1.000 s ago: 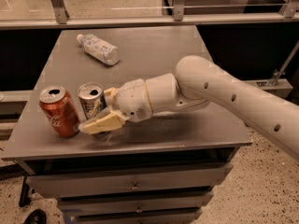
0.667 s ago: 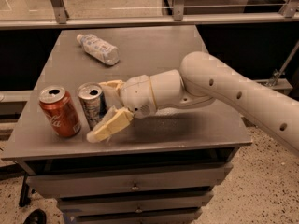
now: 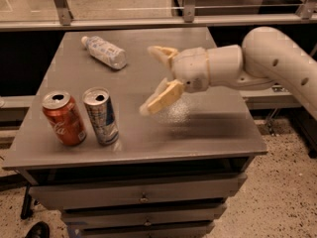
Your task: Move redbull can near coke can
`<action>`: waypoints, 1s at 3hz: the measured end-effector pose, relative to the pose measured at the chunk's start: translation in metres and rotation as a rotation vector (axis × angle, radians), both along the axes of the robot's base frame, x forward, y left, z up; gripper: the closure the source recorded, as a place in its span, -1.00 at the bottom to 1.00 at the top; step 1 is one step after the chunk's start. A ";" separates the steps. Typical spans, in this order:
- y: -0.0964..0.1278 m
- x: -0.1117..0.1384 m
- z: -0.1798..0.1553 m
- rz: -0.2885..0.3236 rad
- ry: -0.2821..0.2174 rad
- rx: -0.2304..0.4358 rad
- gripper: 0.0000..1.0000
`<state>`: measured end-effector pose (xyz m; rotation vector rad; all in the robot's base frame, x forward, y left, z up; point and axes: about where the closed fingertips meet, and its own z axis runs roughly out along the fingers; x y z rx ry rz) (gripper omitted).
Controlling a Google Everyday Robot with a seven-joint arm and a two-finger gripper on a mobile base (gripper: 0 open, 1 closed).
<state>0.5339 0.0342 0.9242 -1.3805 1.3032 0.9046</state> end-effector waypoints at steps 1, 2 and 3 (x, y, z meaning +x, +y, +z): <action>-0.060 0.054 0.036 -0.124 -0.090 0.051 -1.00; -0.068 0.061 0.058 -0.145 -0.128 0.070 -1.00; -0.068 0.061 0.058 -0.145 -0.128 0.070 -1.00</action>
Offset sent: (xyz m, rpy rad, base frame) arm 0.0455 -0.0510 0.0303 0.0429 -0.0761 -0.1051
